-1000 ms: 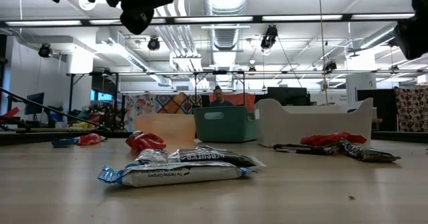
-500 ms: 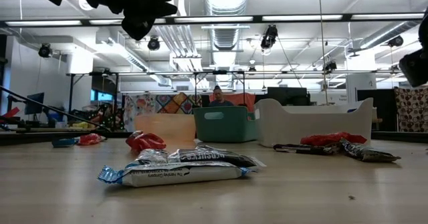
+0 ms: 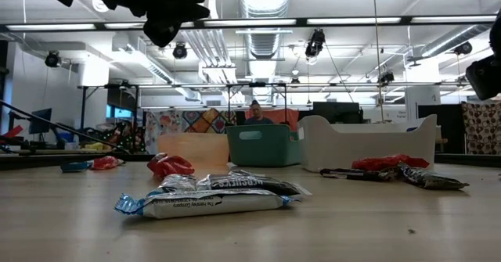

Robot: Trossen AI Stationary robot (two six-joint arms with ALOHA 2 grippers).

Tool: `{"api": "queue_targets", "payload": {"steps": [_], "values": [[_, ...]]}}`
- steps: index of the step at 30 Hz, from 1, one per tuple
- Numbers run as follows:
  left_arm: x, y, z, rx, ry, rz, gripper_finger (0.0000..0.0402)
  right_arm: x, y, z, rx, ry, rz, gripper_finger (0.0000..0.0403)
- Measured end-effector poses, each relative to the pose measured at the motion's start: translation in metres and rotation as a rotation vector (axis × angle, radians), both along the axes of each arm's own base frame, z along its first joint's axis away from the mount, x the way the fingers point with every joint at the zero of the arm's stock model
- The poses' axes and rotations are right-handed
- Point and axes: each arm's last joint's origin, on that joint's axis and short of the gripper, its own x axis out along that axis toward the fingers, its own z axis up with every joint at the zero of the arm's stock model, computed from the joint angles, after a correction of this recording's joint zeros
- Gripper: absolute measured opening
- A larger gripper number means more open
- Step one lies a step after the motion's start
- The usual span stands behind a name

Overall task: Sort candy
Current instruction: Put the brown chocolate bar into the orange bin

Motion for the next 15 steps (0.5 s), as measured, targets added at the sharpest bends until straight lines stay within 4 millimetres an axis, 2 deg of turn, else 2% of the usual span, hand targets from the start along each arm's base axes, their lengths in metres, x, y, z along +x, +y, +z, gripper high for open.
{"api": "queue_targets", "payload": {"steps": [8,15], "values": [[0.007,-0.001,-0.007,0.001,0.013,0.000,0.0100,0.000,-0.001,0.004,-0.009,-0.010,0.002,0.0030],[0.016,-0.003,-0.016,-0.029,0.025,0.006,0.0100,0.004,-0.001,0.033,-0.031,-0.122,0.024,0.0032]]}}
